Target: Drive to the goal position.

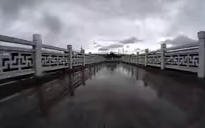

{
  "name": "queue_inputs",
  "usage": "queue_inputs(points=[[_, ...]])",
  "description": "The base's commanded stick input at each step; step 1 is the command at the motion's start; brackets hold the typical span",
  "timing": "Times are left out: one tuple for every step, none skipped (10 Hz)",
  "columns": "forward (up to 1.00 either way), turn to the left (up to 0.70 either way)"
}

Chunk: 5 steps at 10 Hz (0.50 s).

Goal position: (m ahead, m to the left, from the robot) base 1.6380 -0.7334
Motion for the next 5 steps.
queue_inputs(points=[[0.45,0.00],[0.45,0.00],[0.45,0.00],[0.45,0.00],[0.45,0.00]])
